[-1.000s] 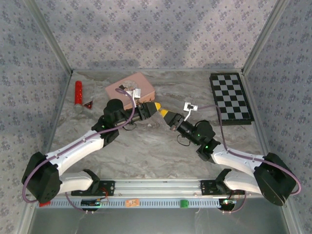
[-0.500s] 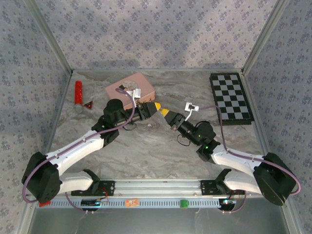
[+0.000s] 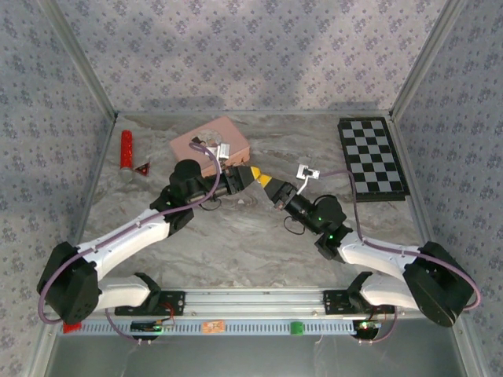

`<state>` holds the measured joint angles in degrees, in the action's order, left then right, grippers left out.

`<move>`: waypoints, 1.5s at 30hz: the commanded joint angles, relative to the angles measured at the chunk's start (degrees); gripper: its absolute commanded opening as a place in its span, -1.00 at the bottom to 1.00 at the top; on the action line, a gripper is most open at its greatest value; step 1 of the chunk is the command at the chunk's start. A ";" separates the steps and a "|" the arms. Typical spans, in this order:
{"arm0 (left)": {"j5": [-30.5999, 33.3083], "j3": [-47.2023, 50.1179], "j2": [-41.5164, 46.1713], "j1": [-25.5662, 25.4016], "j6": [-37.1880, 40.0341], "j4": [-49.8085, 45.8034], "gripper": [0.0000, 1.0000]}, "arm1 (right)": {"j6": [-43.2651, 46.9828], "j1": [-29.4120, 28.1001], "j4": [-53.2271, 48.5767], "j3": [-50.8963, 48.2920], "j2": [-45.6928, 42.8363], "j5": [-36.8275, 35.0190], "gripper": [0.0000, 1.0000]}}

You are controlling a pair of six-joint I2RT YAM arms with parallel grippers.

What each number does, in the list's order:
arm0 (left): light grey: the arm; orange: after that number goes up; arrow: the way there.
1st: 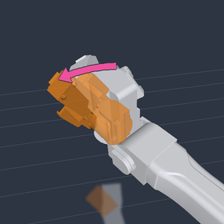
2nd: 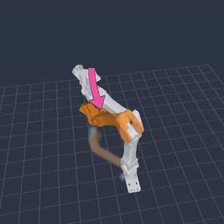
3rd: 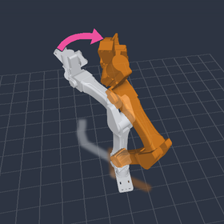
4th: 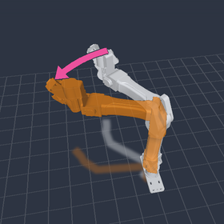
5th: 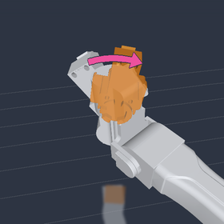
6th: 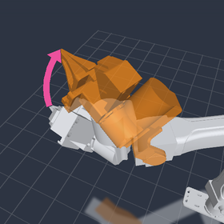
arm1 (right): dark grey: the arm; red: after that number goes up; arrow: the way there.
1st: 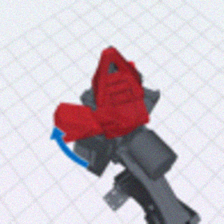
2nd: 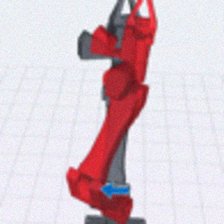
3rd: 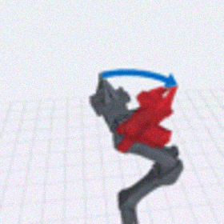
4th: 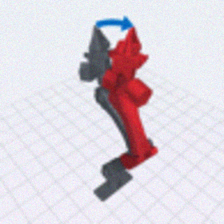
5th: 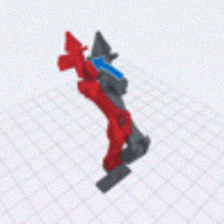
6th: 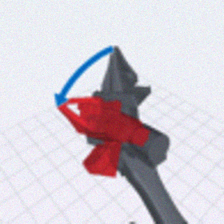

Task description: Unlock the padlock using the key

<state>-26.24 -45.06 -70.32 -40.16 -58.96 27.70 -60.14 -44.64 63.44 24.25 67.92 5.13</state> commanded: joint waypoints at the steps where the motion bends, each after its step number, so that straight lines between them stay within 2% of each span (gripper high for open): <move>1: -1.93 -1.78 0.55 -0.50 0.25 3.70 -0.85 | -0.02 -0.27 0.54 -0.43 0.10 -1.92 -1.00; 4: -1.97 -2.09 0.36 -0.56 0.17 3.63 -0.99 | 0.07 -0.45 0.24 -0.42 0.02 -2.18 -1.00; 7: -1.22 -2.06 0.60 -0.53 0.28 3.64 -1.00 | 0.98 -0.92 -1.01 -0.95 -1.04 -3.83 -0.97; 9: 0.02 -2.01 1.63 -0.42 1.36 2.26 -1.00 | 2.67 -1.05 -3.21 -1.64 -2.96 -5.65 -0.60; 13: 4.72 -2.93 5.53 -0.76 7.80 -5.82 -1.00 | 6.50 -0.88 -7.61 -4.69 -8.28 -11.31 0.27; 14: 5.46 -3.58 6.03 -0.99 9.64 -7.80 -1.00 | 7.10 -0.61 -7.27 -5.13 -8.86 -10.98 0.40; 16: 6.28 -5.12 6.46 -1.82 13.25 -11.78 -1.00 | 9.26 -0.10 -5.59 -4.81 -9.30 -6.82 0.51; 20: 4.07 -6.06 6.00 -2.85 14.31 -10.70 -1.00 | 13.29 0.04 -7.08 -1.77 -8.89 0.56 0.55; 25: 0.93 -8.74 4.87 -5.04 15.64 -10.91 -1.00 | 12.38 1.35 1.84 -2.81 -6.71 6.73 0.48; 30: 0.57 -9.79 4.37 -6.42 16.70 -11.80 -1.00 | 12.29 1.61 4.02 -1.35 -6.05 12.59 0.40; 39: 1.75 -9.08 4.13 -6.33 16.68 -12.30 -1.00 | 14.43 1.58 2.97 -1.93 -8.74 13.12 0.28; 45: 2.29 -9.09 4.19 -5.86 16.64 -12.63 -1.00 | 13.53 1.88 1.58 -2.46 -10.00 11.89 0.11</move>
<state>-24.18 -52.80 -66.48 -46.35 -43.31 14.68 -47.05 -43.09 64.75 20.95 58.94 16.80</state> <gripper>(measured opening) 0.059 0.559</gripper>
